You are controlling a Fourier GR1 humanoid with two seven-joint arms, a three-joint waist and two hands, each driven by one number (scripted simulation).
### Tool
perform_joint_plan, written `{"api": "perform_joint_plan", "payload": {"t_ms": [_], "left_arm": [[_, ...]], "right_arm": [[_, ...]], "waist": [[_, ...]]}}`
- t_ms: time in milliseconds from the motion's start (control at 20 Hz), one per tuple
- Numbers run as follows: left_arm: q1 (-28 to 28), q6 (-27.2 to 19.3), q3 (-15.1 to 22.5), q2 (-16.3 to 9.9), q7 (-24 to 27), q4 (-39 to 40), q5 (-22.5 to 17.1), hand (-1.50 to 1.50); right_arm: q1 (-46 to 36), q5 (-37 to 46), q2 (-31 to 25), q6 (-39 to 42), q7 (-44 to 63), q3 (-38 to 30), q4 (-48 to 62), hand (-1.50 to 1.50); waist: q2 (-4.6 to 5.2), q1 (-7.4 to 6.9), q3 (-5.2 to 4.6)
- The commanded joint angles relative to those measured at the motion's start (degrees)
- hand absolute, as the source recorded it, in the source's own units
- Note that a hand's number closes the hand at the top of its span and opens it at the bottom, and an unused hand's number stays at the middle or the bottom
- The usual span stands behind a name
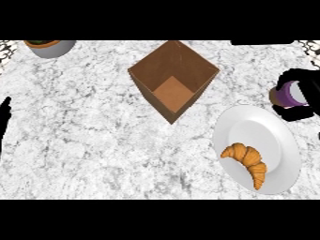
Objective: Pick the can from the plate and place it in the cardboard box
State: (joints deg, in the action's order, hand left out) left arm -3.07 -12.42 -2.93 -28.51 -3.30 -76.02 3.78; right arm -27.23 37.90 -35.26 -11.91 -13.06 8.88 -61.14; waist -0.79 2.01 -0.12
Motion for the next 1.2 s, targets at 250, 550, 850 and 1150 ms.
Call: {"api": "perform_joint_plan", "payload": {"t_ms": [250,550,850,1150], "left_arm": [[-1.09,-1.09,1.10,3.30,0.47,0.47,2.17,0.00],[-4.87,-0.03,1.24,3.38,-1.35,1.89,3.45,0.00],[-2.20,0.69,2.66,4.06,-6.21,-5.47,4.94,0.00],[-2.55,0.55,1.68,5.28,-3.60,-3.82,5.60,0.00]], "right_arm": [[-0.59,-2.97,3.71,11.10,14.71,1.89,-25.37,1.50],[-10.08,-4.94,13.71,13.31,23.91,2.01,-23.42,1.50],[-20.69,-5.06,19.32,14.27,27.25,-1.34,-12.20,1.50],[-28.98,-4.04,26.14,10.32,24.11,-3.20,4.82,1.50]], "waist": [[0.50,-1.63,0.05],[0.85,-2.33,0.08],[0.85,-3.19,0.14],[1.08,-3.37,0.12]]}}
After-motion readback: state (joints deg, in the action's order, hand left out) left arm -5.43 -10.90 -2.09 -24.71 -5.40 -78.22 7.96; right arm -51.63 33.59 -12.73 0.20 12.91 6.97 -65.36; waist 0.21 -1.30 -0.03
